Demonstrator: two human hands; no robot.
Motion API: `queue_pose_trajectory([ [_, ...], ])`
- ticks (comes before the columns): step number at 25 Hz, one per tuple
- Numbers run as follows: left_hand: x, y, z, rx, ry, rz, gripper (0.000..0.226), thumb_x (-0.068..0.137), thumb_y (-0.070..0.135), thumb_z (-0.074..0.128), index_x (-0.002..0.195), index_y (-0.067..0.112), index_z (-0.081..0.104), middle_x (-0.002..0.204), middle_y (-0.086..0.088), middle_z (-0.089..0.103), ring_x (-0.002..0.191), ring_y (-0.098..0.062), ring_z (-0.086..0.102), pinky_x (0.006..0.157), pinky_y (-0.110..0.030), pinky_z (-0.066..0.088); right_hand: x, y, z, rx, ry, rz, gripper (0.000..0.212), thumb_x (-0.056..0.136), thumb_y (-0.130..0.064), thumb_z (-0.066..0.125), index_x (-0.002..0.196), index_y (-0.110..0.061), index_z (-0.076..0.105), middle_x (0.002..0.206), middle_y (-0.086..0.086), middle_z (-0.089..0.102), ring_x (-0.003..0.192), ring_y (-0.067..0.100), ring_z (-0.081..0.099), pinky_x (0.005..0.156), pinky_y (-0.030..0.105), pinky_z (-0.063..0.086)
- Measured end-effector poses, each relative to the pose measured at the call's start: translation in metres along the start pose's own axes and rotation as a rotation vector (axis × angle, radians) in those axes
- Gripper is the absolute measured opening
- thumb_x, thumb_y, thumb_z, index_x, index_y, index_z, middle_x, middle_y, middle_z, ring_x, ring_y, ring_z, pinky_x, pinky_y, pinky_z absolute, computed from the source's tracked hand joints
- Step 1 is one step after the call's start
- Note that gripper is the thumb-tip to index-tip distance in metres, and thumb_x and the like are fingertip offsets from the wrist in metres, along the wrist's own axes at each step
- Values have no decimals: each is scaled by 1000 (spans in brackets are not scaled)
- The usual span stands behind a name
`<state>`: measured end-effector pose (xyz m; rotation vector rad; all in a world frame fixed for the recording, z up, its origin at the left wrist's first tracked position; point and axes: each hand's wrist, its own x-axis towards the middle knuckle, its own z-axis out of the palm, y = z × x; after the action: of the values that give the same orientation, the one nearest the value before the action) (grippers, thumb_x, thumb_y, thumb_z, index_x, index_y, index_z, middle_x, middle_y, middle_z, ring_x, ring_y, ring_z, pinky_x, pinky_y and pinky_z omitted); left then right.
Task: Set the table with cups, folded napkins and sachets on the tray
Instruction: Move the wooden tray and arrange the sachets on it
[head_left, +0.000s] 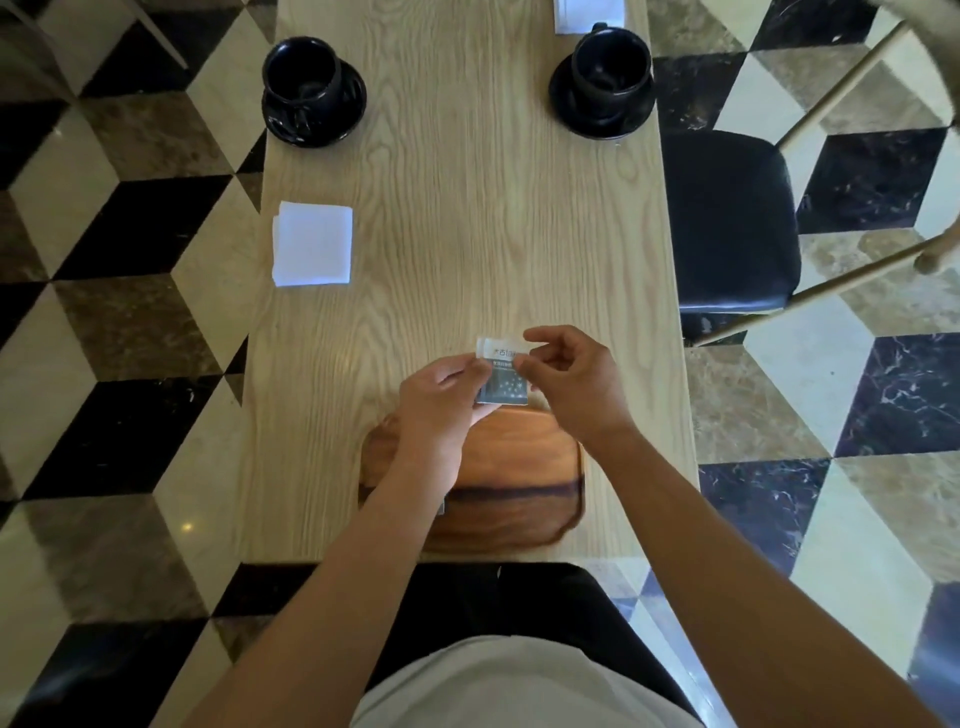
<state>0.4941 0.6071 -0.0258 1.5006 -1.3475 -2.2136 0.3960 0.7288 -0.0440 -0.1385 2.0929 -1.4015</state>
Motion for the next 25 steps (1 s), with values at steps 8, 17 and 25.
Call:
queue_pose_trajectory([
  [8, -67, -57, -26, -52, 80, -127, 6, 92, 0, 70, 96, 1, 73, 107, -23, 73, 102, -32, 73, 74, -32, 63, -83, 56, -7, 305, -261, 284, 13, 93, -23, 71, 102, -20, 80, 94, 5, 80, 82, 16, 74, 71, 24, 58],
  [17, -80, -102, -54, 138, 67, -187, 11, 89, 4, 74, 87, 14, 78, 87, -7, 80, 89, -24, 77, 72, -29, 62, -123, 83, -5, 140, -230, 343, 9, 88, -16, 75, 91, -21, 81, 85, 1, 80, 72, 11, 71, 72, 26, 58],
  [25, -53, -96, -55, 652, 28, -39, 7, 86, 15, 74, 82, 19, 77, 72, 1, 77, 60, -19, 74, 69, -36, 64, -115, 85, 2, -33, -92, 361, 10, 80, -14, 74, 78, -21, 82, 79, -7, 78, 72, 14, 68, 78, 39, 61],
])
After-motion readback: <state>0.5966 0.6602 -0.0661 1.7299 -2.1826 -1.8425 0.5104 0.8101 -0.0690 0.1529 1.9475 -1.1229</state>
